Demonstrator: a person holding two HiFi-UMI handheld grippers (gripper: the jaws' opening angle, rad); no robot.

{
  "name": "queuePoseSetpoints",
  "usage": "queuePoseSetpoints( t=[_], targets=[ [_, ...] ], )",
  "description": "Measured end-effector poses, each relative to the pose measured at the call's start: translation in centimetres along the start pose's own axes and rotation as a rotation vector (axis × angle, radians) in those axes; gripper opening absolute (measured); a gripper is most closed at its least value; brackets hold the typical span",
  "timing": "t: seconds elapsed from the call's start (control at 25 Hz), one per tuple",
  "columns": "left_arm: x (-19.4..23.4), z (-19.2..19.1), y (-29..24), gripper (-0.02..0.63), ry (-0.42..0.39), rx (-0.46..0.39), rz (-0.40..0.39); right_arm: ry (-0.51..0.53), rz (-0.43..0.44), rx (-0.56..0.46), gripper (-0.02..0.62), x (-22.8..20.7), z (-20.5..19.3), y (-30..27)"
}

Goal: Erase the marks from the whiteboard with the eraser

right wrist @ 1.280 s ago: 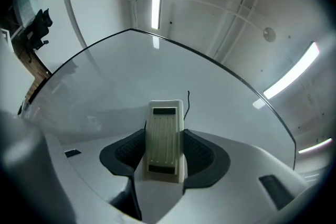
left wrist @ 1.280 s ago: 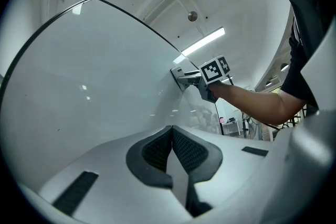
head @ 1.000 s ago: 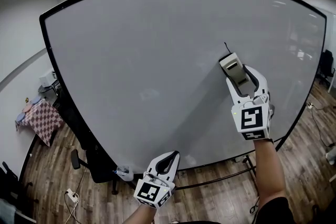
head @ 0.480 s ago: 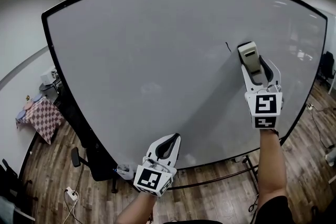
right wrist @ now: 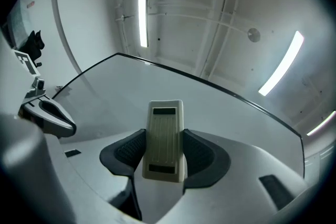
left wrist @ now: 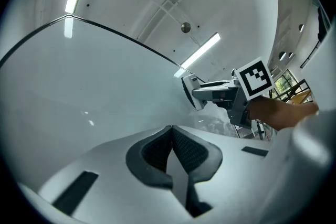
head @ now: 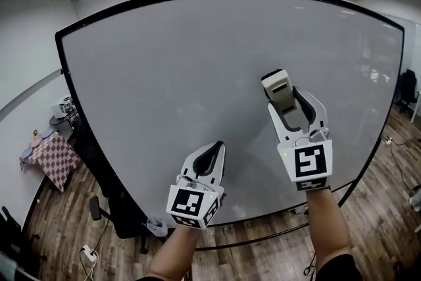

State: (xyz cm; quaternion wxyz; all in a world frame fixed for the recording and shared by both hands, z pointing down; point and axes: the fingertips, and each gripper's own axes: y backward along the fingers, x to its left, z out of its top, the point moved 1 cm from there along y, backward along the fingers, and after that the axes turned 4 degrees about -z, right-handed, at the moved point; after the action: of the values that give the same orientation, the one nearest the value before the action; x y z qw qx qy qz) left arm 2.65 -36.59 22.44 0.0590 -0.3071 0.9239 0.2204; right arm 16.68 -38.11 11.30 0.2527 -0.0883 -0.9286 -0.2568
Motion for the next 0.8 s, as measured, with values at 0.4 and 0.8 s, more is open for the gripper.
queuePoseSetpoints(
  t=[0.4, 0.8],
  targets=[
    [2.1, 2.0, -0.9, 0.018, -0.011, -0.02, 0.05, 0.159, 0.107, 0.034, 0.244, 6.3, 1.4, -2.8],
    [2.2, 1.7, -0.6, 0.018, -0.054, 0.007, 0.039, 0.069, -0.034, 0.079, 0.244, -1.9, -0.1, -3.6]
  ],
)
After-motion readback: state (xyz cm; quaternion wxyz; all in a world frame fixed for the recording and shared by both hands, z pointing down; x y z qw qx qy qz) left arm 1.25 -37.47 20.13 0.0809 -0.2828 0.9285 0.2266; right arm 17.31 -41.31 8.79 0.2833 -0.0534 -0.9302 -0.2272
